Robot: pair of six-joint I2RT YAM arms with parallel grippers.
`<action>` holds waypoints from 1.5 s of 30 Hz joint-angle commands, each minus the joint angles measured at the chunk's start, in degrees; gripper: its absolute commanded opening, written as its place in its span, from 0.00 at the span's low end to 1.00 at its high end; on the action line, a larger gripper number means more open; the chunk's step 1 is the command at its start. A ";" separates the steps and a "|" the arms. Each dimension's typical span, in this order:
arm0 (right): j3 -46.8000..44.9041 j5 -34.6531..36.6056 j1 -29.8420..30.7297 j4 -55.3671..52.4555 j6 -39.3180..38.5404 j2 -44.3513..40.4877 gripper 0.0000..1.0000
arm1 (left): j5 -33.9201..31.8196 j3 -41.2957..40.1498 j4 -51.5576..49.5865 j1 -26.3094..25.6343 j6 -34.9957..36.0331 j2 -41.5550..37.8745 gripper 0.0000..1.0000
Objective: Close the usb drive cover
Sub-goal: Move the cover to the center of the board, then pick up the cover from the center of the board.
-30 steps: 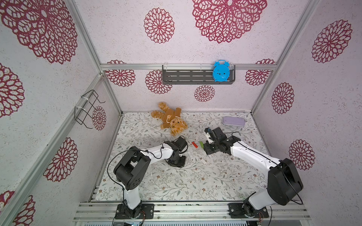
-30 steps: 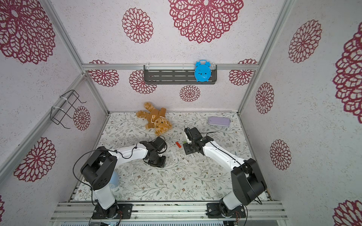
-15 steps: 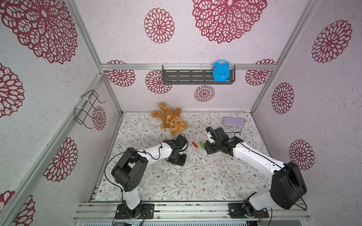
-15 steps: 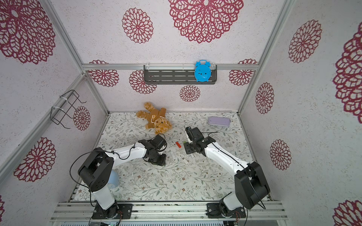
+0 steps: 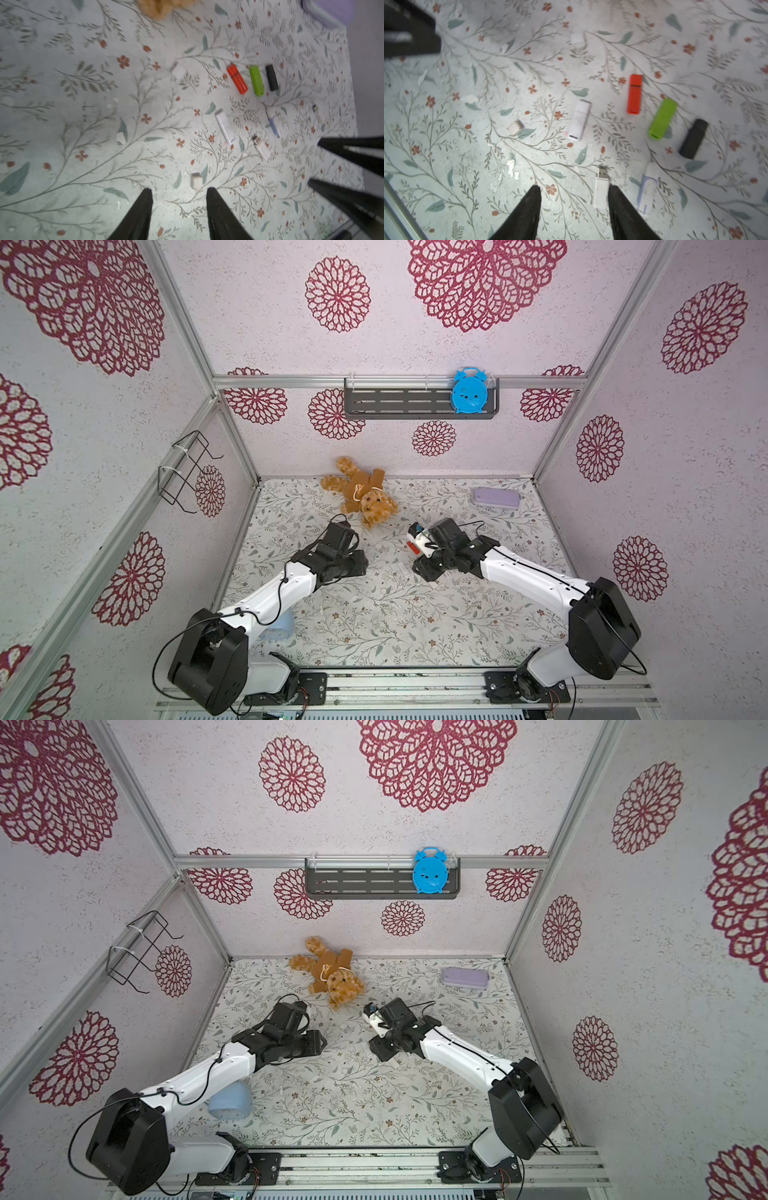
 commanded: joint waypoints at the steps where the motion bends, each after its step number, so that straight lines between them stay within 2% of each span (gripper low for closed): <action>1: 3.07 -0.09 3.53 -3.64 -9.19 4.17 0.54 | 0.61 -2.57 6.32 2.89 -2.81 -2.80 0.47; 4: 6.31 0.03 5.92 -5.94 -12.46 8.26 0.54 | 0.49 -4.54 6.87 5.72 -3.69 -4.94 0.46; 10: 10.74 0.76 9.45 -7.77 -17.10 14.89 0.54 | 4.21 -9.25 10.31 12.87 -6.51 -9.21 0.50; 16: 13.57 -0.03 10.82 -6.77 -19.96 19.42 0.53 | 5.43 -10.30 9.63 16.41 -4.82 -11.14 0.54; 28: 18.08 2.58 11.60 -8.15 -22.85 25.16 0.48 | 5.69 -11.35 9.89 18.44 -3.50 -11.98 0.54; 45: 19.63 0.63 11.51 -10.08 -23.71 28.85 0.38 | 7.56 -11.62 10.47 18.72 -2.77 -11.05 0.54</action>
